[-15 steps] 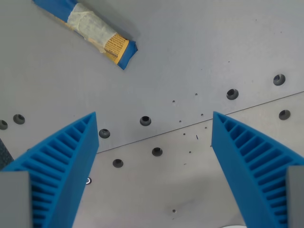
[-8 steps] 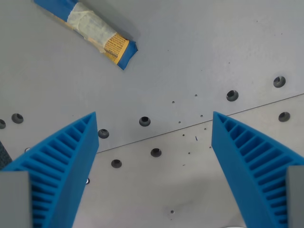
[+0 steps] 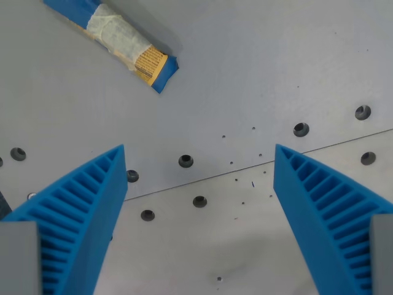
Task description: Pick up the blue bag
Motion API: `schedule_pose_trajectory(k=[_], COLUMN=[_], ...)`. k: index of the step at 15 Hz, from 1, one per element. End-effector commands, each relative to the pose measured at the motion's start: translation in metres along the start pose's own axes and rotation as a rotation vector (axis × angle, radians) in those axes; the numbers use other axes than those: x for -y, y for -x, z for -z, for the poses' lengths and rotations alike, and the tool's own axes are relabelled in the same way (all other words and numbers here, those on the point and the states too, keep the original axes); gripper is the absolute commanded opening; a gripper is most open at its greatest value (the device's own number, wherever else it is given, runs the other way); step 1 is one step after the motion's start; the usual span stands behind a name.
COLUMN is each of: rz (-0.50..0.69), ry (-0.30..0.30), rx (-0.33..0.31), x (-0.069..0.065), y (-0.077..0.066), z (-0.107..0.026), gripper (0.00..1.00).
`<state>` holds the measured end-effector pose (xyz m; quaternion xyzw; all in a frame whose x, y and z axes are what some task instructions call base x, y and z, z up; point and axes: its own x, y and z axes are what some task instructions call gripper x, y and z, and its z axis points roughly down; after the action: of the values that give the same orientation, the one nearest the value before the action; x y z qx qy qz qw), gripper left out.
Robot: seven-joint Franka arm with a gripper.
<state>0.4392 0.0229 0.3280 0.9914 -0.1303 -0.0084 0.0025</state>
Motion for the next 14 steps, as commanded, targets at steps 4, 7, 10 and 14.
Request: schedule_pose_trajectory(k=[4,7,10,14], rz=[0.065,0.080,0.093,0.113], ry=[-0.014,-0.015,-0.015,-0.015], rx=[-0.077,-0.080,-0.087,-0.092], x=[-0.005,-0.006,-0.006,-0.007], y=[0.001,0.001,0.000,-0.001], z=[-0.008,-0.013,-0.017,-0.022], gripper=[1.00,1.00,1.00,1.00])
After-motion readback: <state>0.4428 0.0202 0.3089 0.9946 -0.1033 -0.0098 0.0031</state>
